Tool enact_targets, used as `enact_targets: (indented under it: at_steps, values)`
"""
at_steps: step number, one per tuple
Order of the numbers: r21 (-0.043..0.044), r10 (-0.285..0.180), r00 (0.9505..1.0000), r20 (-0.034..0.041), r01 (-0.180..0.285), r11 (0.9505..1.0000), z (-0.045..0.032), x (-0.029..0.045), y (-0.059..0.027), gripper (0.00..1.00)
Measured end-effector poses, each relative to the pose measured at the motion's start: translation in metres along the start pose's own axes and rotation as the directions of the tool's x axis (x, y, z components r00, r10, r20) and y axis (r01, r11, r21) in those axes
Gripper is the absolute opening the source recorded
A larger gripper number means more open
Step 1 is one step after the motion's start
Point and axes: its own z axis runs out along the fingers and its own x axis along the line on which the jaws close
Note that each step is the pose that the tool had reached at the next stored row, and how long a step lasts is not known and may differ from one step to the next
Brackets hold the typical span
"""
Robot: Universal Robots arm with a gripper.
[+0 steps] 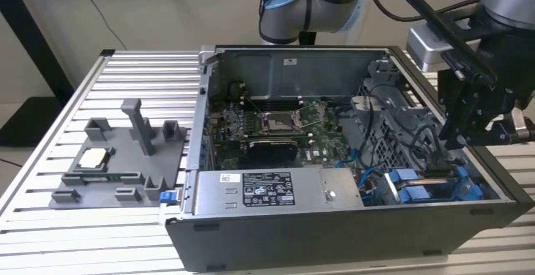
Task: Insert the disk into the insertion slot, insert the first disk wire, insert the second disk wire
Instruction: 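Insert the second disk wire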
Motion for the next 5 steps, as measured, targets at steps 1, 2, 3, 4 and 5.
enact_targets:
  at_steps: [1,2,3,4,5]
  values:
    - [0.0000,0.000,1.0000,0.0001,0.000,1.0000,0.0000,0.0000,0.0000,0.24]
    - [0.0000,0.000,1.0000,0.0001,0.000,1.0000,-0.0003,0.0000,-0.0001,0.24]
    - [0.0000,0.000,1.0000,0.0000,0.000,1.0000,-0.0004,0.0000,-0.0001,0.24]
    - [0.0000,0.000,1.0000,0.0001,0.000,1.0000,-0.0004,0.0000,-0.0001,0.24]
    - [0.0000,0.000,1.0000,0.0001,0.000,1.0000,-0.0005,0.0000,-0.0001,0.24]
